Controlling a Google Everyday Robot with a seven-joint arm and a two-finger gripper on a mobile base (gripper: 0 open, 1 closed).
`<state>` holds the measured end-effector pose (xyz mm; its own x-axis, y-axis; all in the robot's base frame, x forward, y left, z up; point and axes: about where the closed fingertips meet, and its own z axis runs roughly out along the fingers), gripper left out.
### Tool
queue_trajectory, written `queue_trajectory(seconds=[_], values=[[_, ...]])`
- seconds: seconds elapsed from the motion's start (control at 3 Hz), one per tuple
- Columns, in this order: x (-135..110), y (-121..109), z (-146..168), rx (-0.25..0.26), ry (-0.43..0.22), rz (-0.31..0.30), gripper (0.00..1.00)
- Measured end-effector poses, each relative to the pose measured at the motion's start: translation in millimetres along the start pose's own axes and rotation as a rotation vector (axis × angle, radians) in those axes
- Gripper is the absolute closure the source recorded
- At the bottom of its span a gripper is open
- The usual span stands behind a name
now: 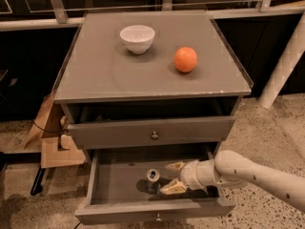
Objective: Pick redbull can from middle drawer and place on counter
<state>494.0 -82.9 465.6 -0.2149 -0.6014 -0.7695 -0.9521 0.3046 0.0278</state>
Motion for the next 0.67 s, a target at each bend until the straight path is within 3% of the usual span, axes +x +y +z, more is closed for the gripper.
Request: queue_trajectory(seconds=[0.67], values=[[-11.4, 4.7, 41.2, -0.069, -0.053, -0.025, 0.29]])
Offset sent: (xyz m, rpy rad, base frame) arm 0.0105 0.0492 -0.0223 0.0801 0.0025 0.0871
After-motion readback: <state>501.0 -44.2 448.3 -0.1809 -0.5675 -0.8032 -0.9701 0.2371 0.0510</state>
